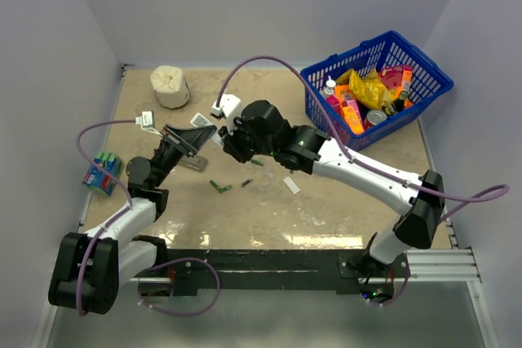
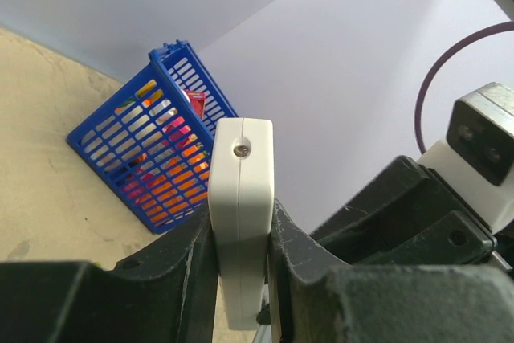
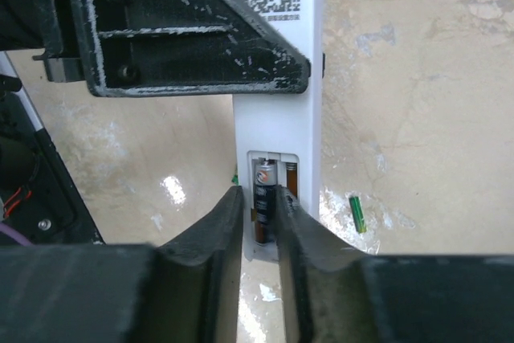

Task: Load the batteries into the remote control
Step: Load the battery into the remote control.

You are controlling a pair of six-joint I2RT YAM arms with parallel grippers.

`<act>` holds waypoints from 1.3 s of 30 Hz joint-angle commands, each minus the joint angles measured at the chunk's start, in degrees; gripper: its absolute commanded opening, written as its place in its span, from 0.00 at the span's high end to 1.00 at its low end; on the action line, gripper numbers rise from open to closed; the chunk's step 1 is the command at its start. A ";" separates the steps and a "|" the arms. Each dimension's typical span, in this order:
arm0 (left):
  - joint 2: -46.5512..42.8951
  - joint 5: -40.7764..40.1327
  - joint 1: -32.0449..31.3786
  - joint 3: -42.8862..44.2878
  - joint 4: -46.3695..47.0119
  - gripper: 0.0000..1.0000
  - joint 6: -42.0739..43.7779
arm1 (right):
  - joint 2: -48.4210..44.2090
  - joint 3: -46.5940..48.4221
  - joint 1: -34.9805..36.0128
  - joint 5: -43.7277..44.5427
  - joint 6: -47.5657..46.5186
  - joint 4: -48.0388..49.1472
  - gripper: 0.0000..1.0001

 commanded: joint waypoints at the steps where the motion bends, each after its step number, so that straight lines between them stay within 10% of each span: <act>1: -1.03 2.03 -0.48 0.82 6.21 1.00 -1.45 | 1.30 3.04 -0.80 0.13 -1.39 -5.19 0.82; 9: -1.38 1.85 -0.48 0.39 6.29 1.00 -2.59 | 0.52 1.99 -0.89 -0.66 -1.47 -3.35 0.99; 39: -2.00 -0.70 -1.71 -0.14 5.42 1.00 -9.27 | -8.98 -12.60 -1.42 -2.59 -1.39 19.77 1.00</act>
